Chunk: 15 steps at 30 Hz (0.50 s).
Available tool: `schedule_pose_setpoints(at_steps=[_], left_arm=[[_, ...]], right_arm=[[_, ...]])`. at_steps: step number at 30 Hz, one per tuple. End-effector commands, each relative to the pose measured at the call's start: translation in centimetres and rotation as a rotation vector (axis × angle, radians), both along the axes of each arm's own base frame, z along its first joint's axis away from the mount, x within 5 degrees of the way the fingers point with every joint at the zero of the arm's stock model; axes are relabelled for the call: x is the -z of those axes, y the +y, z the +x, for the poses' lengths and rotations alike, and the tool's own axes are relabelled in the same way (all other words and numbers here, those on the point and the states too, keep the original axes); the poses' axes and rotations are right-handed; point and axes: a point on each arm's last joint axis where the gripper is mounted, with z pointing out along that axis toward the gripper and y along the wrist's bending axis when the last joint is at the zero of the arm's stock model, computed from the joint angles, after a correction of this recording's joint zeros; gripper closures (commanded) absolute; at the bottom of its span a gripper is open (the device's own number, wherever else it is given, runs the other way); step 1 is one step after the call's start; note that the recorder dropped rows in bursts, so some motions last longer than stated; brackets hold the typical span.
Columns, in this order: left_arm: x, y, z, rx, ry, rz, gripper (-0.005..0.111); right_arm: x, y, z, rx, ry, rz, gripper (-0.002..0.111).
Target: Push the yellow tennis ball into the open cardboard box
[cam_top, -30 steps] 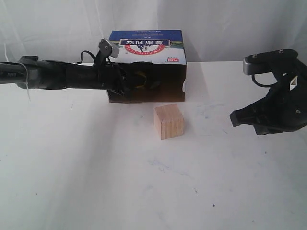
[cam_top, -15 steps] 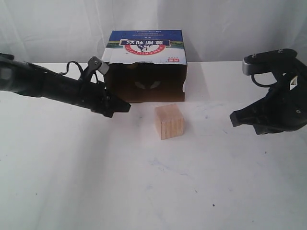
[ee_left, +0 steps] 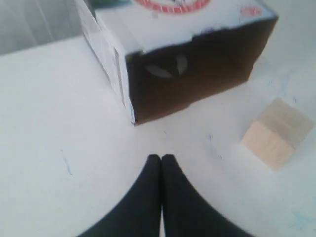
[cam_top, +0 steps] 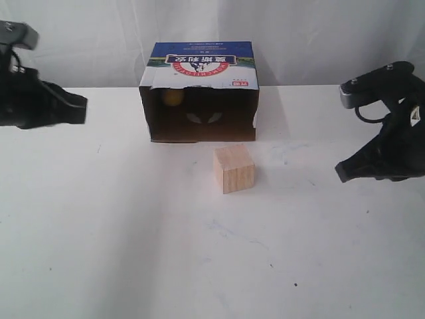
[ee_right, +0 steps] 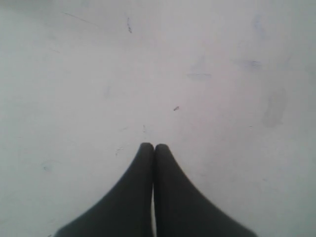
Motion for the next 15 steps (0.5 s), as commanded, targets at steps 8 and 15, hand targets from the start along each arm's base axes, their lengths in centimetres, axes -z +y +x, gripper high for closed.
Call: schedule_pose_setpoints(at_steps=[8, 15], left_arm=[[-9.7, 1.6, -17.4, -0.104, -0.619, -0.037, 0.107], [-10.1, 1.0, -24.3, 0.005, -0.831, -0.044, 0.107]], right_arm=[[-12.8, -4.3, -9.3, 0.115, -0.67, -0.006, 0.108], [-14.4, -6.9, -19.5, 0.141, -0.97, 0.091, 0.108]])
